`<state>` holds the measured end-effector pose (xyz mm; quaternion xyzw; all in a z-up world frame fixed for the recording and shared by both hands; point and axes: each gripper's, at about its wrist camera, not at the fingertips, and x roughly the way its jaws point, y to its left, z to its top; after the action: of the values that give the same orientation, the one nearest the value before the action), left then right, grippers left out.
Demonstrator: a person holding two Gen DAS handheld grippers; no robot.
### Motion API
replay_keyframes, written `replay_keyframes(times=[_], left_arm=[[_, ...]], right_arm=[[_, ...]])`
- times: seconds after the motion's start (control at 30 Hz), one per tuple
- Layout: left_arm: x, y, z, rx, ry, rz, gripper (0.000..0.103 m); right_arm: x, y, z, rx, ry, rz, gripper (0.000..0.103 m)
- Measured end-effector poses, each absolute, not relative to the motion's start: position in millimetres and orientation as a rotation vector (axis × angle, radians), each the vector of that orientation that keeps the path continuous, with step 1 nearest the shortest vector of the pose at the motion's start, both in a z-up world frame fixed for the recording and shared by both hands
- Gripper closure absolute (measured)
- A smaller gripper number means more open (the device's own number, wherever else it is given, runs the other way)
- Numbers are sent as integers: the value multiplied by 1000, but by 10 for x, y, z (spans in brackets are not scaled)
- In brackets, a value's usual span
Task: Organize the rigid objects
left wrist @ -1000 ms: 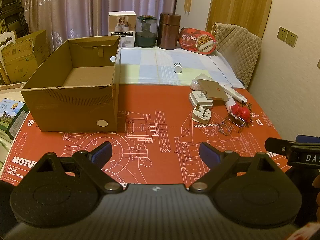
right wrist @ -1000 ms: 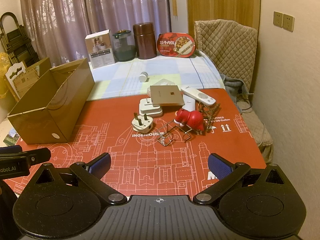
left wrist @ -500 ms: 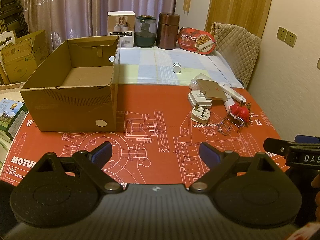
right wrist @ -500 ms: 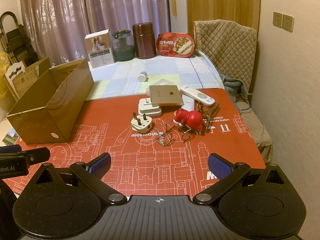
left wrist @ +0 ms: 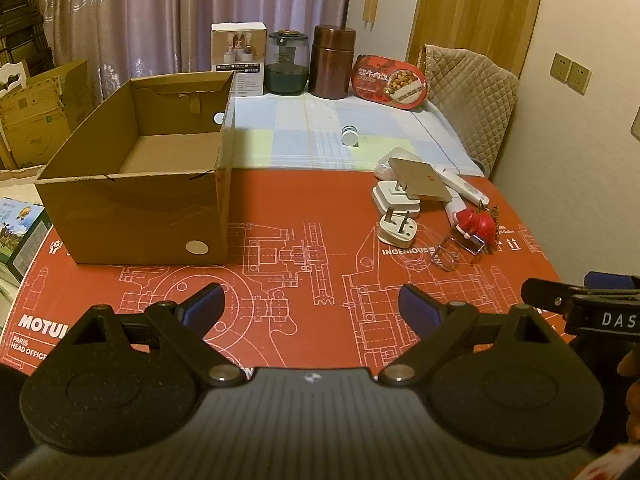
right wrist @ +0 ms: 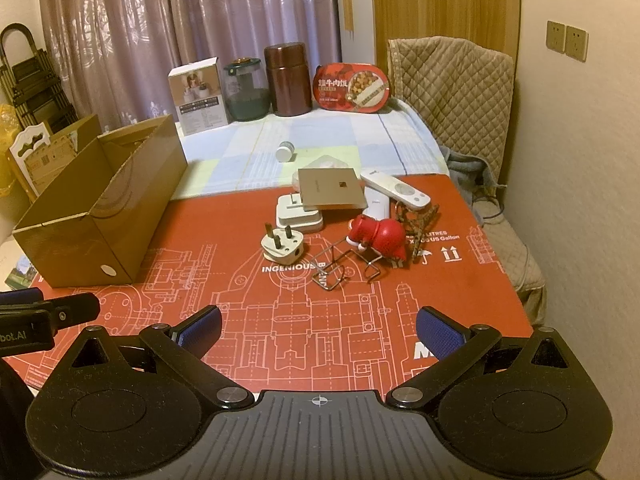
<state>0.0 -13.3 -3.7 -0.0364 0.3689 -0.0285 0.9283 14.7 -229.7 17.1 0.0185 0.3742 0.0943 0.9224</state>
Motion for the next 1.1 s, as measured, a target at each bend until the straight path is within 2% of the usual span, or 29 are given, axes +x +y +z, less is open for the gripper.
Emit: replay_keyframes(times=[0.8,1.1], left_arm=[[869,-480,-171,32,710,-231,12],[1312,-575,-548,75,730,-325,12]], right_arm=[[653,-2950,516,16,637,215,3],[1217,-3056,106,-57,673,370,3]])
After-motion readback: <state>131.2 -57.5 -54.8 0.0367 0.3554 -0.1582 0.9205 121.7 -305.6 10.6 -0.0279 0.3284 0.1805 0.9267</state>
